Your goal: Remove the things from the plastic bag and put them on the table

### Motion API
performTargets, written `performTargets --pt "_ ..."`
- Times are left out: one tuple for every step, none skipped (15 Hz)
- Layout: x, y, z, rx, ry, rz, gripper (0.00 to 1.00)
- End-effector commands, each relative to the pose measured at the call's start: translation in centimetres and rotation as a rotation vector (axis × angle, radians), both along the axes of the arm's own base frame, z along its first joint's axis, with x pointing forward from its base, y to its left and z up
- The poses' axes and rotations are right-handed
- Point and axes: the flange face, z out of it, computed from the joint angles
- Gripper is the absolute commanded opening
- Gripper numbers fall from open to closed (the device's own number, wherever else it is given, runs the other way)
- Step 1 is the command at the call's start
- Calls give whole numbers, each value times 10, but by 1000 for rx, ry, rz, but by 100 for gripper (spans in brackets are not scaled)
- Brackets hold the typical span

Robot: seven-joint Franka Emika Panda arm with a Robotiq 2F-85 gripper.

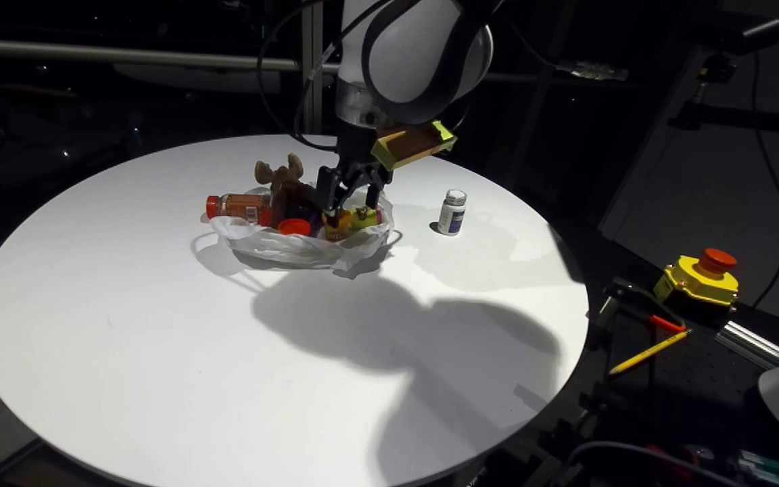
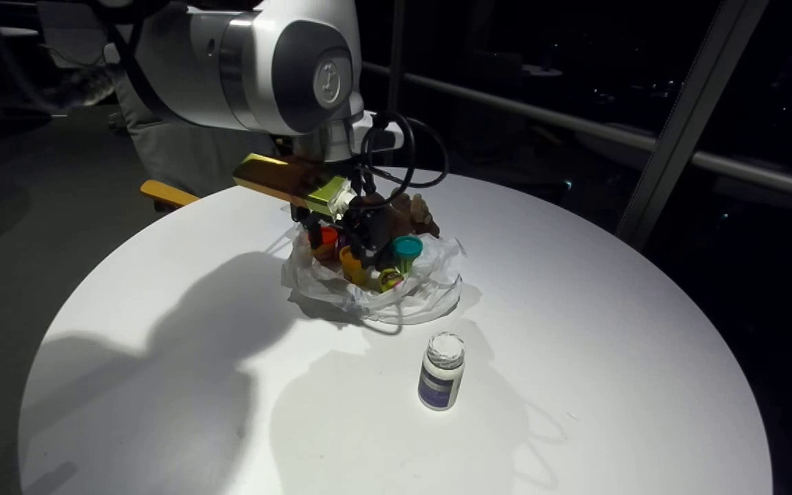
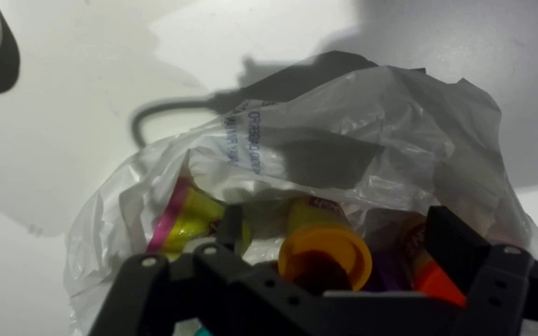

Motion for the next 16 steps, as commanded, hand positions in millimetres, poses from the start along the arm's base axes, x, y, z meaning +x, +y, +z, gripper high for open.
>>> performTargets --pt "18 -2 -15 0 14 6 100" --pt "21 -2 -19 -4 16 5 100" --pt "24 -1 -22 -6 16 4 100" --pt "28 -2 -26 -14 10 0 100" --pt "31 -2 -28 -20 4 -4 100" --pt "34 -2 -27 -20 -1 -6 100" --pt "37 -3 -29 -21 -3 -7 100" --pt "39 -3 -28 -21 -7 -8 98" --pt "40 -4 -27 -21 -11 -7 74" --pt "42 -4 -25 -20 -16 -7 73" --pt "43 -5 -23 -21 -22 -6 72" --pt "42 -5 -19 -19 -26 -5 65" --pt "42 -5 -14 -18 -28 -4 58" --pt "40 -5 -10 -18 -27 0 48" --pt "39 -5 -6 -18 -27 2 41" --pt "36 -5 0 -17 -24 4 32"
